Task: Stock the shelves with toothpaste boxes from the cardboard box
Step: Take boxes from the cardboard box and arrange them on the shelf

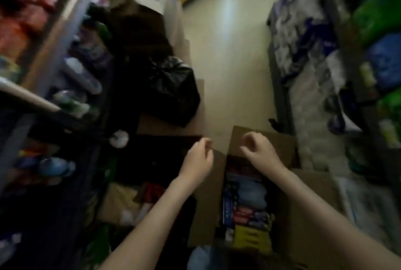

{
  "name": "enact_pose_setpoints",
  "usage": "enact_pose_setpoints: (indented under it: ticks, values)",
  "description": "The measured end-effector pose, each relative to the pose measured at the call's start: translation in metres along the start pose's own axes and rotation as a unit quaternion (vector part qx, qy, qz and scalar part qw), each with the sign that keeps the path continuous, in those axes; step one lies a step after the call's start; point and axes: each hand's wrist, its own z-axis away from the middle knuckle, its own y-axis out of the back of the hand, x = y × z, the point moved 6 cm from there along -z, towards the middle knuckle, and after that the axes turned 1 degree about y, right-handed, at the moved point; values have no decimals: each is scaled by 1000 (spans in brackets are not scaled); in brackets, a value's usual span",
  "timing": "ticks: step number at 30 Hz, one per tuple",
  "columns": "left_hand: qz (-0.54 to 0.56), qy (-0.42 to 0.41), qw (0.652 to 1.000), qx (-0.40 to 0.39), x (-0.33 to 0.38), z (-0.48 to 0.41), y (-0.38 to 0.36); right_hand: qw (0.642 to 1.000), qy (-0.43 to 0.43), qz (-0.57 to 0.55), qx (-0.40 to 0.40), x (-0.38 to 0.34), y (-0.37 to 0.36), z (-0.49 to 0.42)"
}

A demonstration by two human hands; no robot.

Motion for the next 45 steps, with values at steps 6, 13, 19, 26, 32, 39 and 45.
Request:
enact_pose_setpoints:
  ticks: [6, 13, 19, 26, 32, 39, 45]
  values:
    - [-60, 19, 991, -114, -49, -36, -194, 971, -235, -43, -10, 234, -46, 65]
    - [-155, 44, 973, -166, -138, -98, -345, 945, -315, -76, -51, 385, -157, 74]
    - [-300, 67, 934, -181, -206, -165, -432, 962, -271, -23, -34, 472, -237, -6]
    - [-403, 103, 882, -220, -283, -199, -486, 969, -145, 142, -143, 513, -311, -119]
    - [-403, 69, 888, -211, -292, -197, -486, 945, -150, 259, -129, 517, -313, -138]
    - [-362, 42, 914, -179, -262, -170, -455, 932, -125, 305, -149, 494, -290, -119]
    - [-418, -63, 894, -149, -176, -110, -383, 936, -8, 328, -129, 380, -189, -52]
